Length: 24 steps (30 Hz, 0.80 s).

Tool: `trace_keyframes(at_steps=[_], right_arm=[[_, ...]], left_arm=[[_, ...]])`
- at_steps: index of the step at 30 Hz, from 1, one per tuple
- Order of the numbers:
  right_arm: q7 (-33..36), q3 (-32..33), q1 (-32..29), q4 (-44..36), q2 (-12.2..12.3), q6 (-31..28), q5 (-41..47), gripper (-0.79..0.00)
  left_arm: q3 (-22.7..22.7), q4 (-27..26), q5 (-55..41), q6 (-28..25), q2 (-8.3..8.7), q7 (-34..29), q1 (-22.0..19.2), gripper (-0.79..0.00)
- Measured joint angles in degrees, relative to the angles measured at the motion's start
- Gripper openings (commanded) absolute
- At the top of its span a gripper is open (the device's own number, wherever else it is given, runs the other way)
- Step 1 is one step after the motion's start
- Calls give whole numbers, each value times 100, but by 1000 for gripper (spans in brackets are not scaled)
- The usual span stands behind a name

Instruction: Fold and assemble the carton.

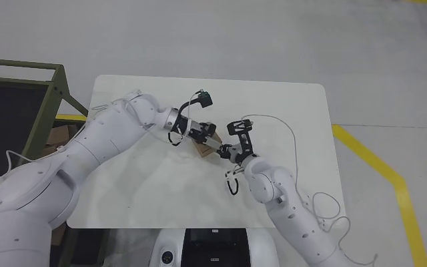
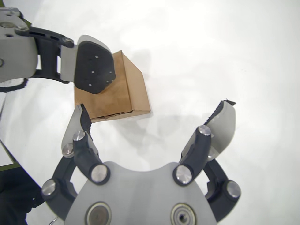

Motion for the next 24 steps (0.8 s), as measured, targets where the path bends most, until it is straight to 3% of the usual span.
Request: trace_keyframes(at_steps=[3,12,15,20,22,24], right_arm=[[-28,32,-54,-39,6,-34,57,0],[-79,18,-56,-31,9,-67,6,0],[-498,-126,-116,-14,27,-239,-559,0],[-1955,-600,-332,240,37,-246,-2206,0],[-2549,-757,-400,445,-14,156,-2555,0],[-2690,-885,-366,586,-61,455,-2593,0]], left_arm=[[-53,-153,4,-177,149,176,18,0],[-353,-389,-107,-648,804,649,224,0],[-452,-453,-155,-778,1025,778,332,0],[-623,-572,-164,-1067,1404,1066,543,0],[-690,-644,-165,-1181,1558,1182,637,0],[-774,-715,-252,-1200,1678,1204,718,0]])
